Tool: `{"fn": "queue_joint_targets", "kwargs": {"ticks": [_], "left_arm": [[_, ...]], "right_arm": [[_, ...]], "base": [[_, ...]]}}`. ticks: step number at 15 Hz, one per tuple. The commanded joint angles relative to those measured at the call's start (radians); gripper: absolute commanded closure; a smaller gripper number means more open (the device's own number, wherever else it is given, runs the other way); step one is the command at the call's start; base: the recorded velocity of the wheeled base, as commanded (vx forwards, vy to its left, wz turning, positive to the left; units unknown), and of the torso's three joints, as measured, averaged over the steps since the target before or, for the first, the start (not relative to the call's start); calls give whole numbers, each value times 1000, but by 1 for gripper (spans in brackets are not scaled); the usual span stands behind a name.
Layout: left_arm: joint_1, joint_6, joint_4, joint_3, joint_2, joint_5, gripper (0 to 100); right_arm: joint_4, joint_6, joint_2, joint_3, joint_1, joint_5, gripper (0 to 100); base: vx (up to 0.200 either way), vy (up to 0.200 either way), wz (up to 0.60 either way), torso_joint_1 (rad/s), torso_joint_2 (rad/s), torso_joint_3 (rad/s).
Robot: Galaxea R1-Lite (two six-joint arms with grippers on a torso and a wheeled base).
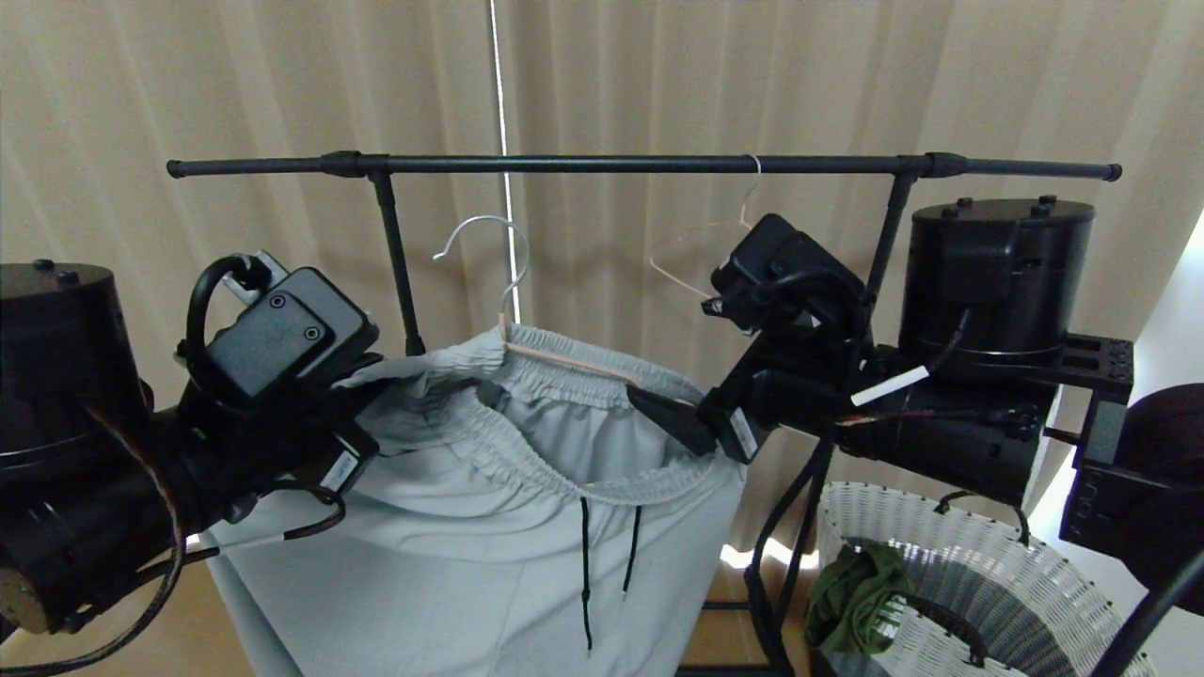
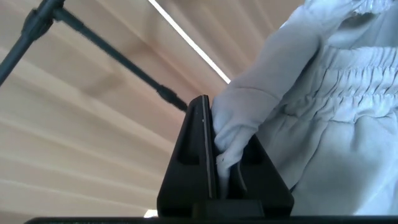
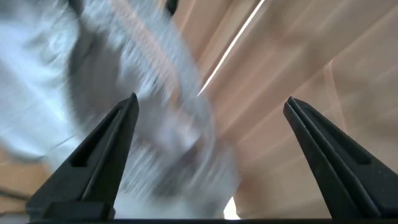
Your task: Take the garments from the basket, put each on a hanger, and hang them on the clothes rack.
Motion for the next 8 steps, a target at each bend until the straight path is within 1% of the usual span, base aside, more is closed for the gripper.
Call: {"fn": "queue_joint_targets", "kwargs": {"ticks": [1,4,6,8], "left_arm": [[-21,-1,-1,1,-12,0,100],[-34,-1,-1,7,-25,-2,100],[-39,0,-1,11,-33,-3,100],[-51,0,-1,11,-38,-3,100]], "right_arm": [[-1,-10,50,-40,0,-9,0],[-5,-24,91,-43,5,-13,0],[-53,-26,116,-39,5,-13,0],[-66,-26,129,-40,5,-13,0]], "base": [[0,0,0,0,0,0],[0,0,0,0,0,0],[0,0,0,0,0,0],[0,0,0,0,0,0]]}}
